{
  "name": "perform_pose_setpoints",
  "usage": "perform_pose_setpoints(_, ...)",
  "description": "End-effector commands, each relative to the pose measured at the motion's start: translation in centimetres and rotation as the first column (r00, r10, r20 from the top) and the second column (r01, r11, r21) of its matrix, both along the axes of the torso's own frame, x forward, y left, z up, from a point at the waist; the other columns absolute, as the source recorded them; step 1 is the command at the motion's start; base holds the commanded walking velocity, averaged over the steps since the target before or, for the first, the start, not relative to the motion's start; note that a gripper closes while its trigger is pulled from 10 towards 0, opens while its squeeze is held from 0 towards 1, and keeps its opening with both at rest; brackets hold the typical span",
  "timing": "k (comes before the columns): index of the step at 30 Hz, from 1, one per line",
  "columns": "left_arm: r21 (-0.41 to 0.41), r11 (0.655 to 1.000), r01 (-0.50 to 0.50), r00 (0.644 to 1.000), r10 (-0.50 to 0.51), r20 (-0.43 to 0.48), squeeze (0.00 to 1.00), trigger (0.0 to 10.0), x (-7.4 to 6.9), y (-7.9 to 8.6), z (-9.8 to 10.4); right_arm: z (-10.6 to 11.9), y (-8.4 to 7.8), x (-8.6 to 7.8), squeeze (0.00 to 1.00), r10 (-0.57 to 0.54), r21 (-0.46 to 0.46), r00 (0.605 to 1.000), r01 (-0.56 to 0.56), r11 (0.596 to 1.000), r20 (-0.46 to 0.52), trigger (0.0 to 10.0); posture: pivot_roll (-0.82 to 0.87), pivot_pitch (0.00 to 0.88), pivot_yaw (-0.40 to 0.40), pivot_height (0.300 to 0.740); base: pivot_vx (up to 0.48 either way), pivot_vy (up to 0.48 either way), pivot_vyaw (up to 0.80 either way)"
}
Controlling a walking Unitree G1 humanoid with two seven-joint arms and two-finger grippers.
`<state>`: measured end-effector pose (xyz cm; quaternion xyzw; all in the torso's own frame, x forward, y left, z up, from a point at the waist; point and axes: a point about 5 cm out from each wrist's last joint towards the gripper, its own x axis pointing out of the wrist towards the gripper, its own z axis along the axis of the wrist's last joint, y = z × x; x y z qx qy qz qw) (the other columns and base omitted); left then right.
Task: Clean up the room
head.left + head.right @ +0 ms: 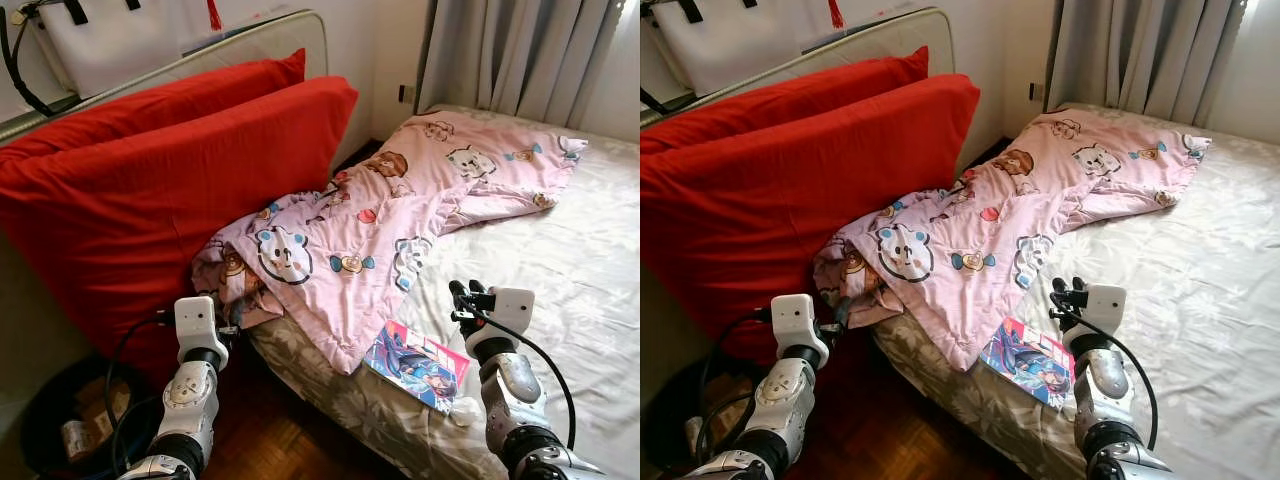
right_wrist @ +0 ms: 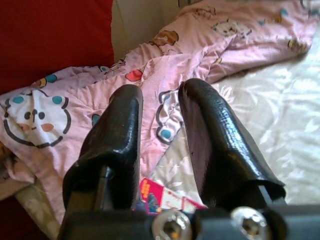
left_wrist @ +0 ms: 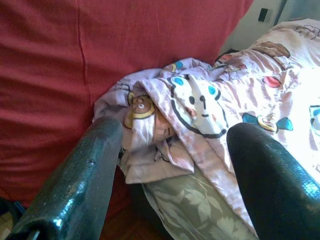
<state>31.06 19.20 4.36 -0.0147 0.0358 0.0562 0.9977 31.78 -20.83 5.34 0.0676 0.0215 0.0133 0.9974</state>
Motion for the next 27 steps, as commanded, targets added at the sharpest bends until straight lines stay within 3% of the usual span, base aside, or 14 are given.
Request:
perform_pose_setpoints(1,-0.006,1.0,-0.024,1.0,0.024,-0.005,0.0,10.0,-0.4,0.4,-0.4,0.1,0.1,-0.1,0.0,0.016,-0.012,1.0,-0.015,1.0,0.013,10.0,-0.14,0.0,0.019,0.74,0.0,0.0,0.0)
perform_pose_setpoints(5,-0.019,0.999,-0.036,0.999,0.036,-0.007,0.0,10.0,-1.1,-0.3,-1.0,0.9,-0.6,-0.3,0.0,0.051,-0.058,0.996,-0.047,0.997,0.067,10.0,-0.12,0.0,-0.064,0.74,0.0,0.0,0.0)
perform_pose_setpoints(7,-0.019,0.999,-0.048,0.999,0.048,0.012,0.0,10.0,-1.5,-0.3,-1.1,1.2,-0.8,-0.4,0.0,0.054,-0.072,0.994,-0.047,0.996,0.096,10.0,-0.11,0.0,-0.064,0.74,0.0,0.0,0.0)
perform_pose_setpoints(14,0.037,0.999,-0.037,0.996,0.034,0.084,0.0,10.0,-1.6,0.9,0.2,1.3,0.5,-1.0,0.0,0.018,-0.032,0.988,-0.013,0.999,0.153,10.0,-0.11,0.009,-0.025,0.74,0.0,0.0,0.0)
perform_pose_setpoints(18,0.091,0.996,-0.018,0.984,0.001,0.18,0.0,10.0,-2.6,1.5,1.8,0.5,1.3,-2.5,0.0,-0.001,-0.015,0.988,0.004,1.0,0.151,10.0,-0.08,0.015,0.007,0.74,0.0,0.0,0.0)
perform_pose_setpoints(27,0.096,0.995,0.034,0.985,-0.05,0.163,0.0,10.0,-5.0,0.8,1.4,0.5,1.2,-4.6,0.0,-0.032,-0.018,0.986,0.035,0.999,0.164,10.0,-0.11,0.022,0.03,0.74,0.0,0.0,0.0)
